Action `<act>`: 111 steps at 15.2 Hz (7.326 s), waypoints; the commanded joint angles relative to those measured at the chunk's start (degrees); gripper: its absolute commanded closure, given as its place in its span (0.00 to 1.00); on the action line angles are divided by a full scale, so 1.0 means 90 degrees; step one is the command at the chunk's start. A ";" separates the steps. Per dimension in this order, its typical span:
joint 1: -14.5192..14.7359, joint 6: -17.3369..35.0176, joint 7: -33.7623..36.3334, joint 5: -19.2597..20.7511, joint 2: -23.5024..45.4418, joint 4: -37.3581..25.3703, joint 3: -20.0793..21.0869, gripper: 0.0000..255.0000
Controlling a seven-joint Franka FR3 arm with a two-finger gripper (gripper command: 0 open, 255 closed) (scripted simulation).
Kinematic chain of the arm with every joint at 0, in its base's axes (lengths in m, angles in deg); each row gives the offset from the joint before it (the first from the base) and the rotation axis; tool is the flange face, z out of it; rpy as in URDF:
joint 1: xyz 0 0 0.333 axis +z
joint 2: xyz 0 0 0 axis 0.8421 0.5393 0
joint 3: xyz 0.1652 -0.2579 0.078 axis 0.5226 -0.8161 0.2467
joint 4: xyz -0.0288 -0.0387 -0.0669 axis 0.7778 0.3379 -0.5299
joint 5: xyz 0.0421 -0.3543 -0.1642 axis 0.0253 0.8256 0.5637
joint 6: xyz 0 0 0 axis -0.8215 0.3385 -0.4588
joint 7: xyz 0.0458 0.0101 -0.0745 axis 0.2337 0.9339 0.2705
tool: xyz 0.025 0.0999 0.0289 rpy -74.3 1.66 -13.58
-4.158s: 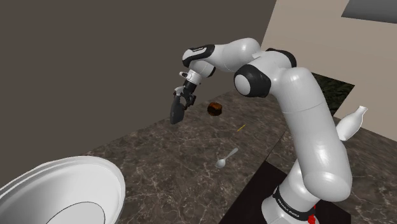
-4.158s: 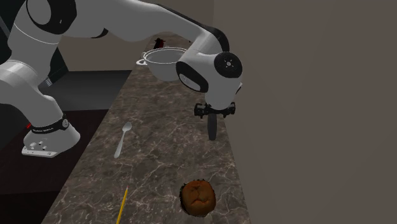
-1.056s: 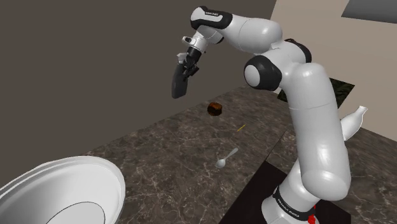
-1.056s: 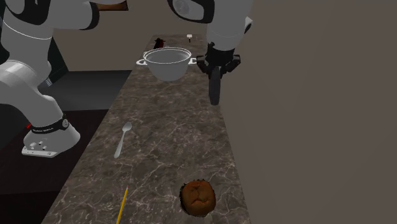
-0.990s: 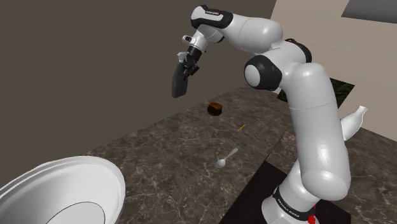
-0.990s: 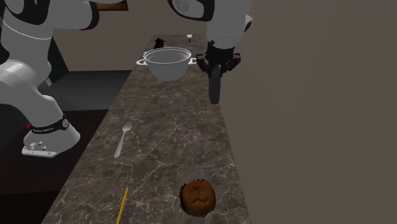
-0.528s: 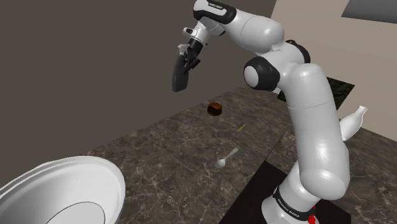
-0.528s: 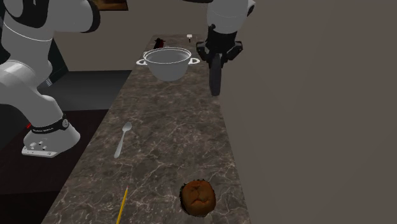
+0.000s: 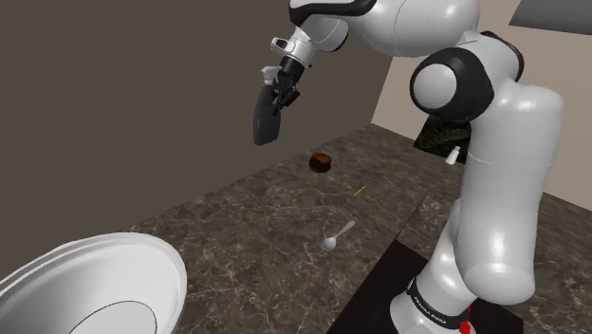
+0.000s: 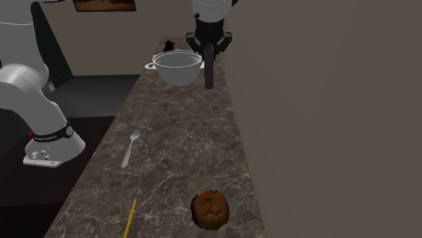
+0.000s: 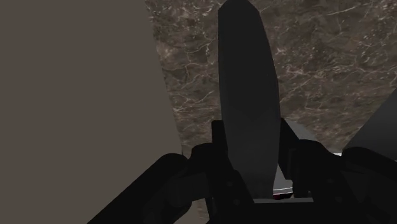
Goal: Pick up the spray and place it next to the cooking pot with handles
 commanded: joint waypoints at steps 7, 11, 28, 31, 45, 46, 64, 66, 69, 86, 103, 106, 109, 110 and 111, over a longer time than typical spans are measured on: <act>0.1055 0.1019 0.0993 0.0852 -0.1920 0.1996 0.0329 1.00; 0.1347 0.1446 0.1618 0.1177 -0.2749 0.2785 0.0706 1.00; 0.2037 0.2553 0.4290 0.1474 -0.4935 0.4662 0.2769 1.00; 0.2161 0.2691 0.4754 0.1421 -0.5111 0.4767 0.3156 1.00; 0.2302 0.3756 0.4559 0.1133 -0.5182 0.5859 0.3417 1.00; 0.2310 0.3833 0.4519 0.1109 -0.5172 0.5933 0.3418 1.00; 0.2552 0.5260 0.3644 0.0482 -0.4712 0.7038 0.3365 1.00; 0.2594 0.5422 0.3522 0.0382 -0.4626 0.7133 0.3349 1.00; 0.2664 0.5665 0.3324 0.0216 -0.4483 0.7263 0.3321 1.00; 0.3228 0.6938 0.1738 -0.1280 -0.3352 0.7665 0.3054 1.00; 0.3366 0.7158 0.1235 -0.1789 -0.3026 0.7661 0.2991 0.00; 0.3127 0.6829 0.1706 -0.1137 -0.3555 0.7812 0.2956 0.00; 0.2878 0.6481 0.2056 -0.0633 -0.4003 0.7892 0.2953 0.00; 0.2876 0.6480 0.2055 -0.0635 -0.4003 0.7892 0.2956 0.00; 0.2875 0.6480 0.2055 -0.0634 -0.4003 0.7892 0.2957 0.00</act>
